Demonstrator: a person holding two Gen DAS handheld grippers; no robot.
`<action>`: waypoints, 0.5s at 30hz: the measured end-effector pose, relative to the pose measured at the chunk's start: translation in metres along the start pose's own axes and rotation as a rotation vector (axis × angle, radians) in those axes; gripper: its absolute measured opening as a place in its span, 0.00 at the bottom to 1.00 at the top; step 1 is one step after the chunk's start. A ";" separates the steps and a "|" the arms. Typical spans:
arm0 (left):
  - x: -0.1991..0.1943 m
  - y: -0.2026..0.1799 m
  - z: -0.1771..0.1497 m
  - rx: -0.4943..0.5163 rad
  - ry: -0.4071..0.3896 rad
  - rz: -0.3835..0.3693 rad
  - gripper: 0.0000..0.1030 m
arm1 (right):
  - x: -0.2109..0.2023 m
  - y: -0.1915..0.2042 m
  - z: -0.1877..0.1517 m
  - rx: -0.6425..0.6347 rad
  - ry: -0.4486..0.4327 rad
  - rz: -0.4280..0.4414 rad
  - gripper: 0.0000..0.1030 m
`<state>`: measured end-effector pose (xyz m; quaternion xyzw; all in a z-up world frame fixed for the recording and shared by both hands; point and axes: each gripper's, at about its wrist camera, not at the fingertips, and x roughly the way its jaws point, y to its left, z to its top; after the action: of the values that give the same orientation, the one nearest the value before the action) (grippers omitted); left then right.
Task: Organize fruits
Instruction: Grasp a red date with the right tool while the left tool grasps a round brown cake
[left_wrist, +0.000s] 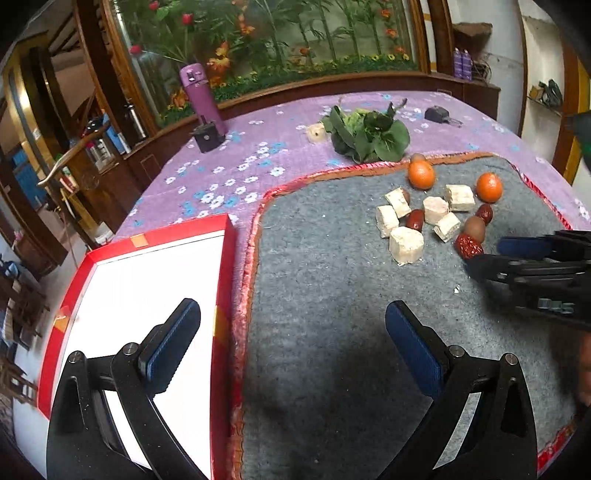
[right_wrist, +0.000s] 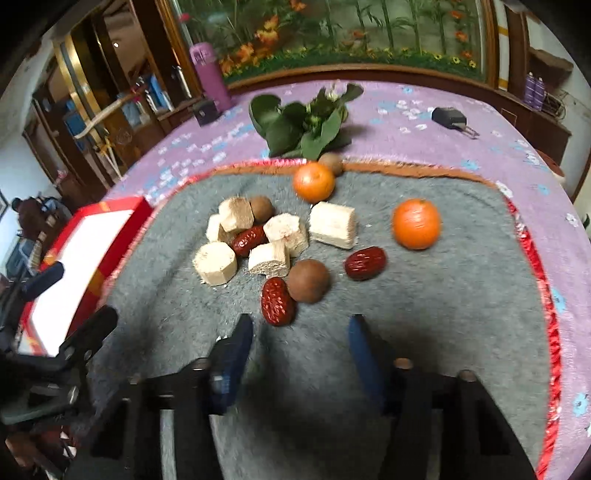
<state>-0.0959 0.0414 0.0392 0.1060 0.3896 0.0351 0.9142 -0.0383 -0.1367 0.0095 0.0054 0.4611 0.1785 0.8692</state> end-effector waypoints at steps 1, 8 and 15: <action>0.001 0.000 0.002 -0.001 0.004 -0.001 0.98 | 0.000 0.004 0.001 -0.007 -0.013 -0.017 0.45; 0.006 -0.010 0.018 0.012 0.024 -0.024 0.98 | 0.011 0.012 0.012 -0.081 0.013 -0.068 0.20; 0.015 -0.033 0.033 0.036 0.055 -0.080 0.98 | -0.004 -0.025 0.003 -0.038 -0.034 0.080 0.20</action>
<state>-0.0625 0.0055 0.0437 0.1059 0.4190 -0.0058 0.9018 -0.0301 -0.1605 0.0100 0.0104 0.4422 0.2215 0.8691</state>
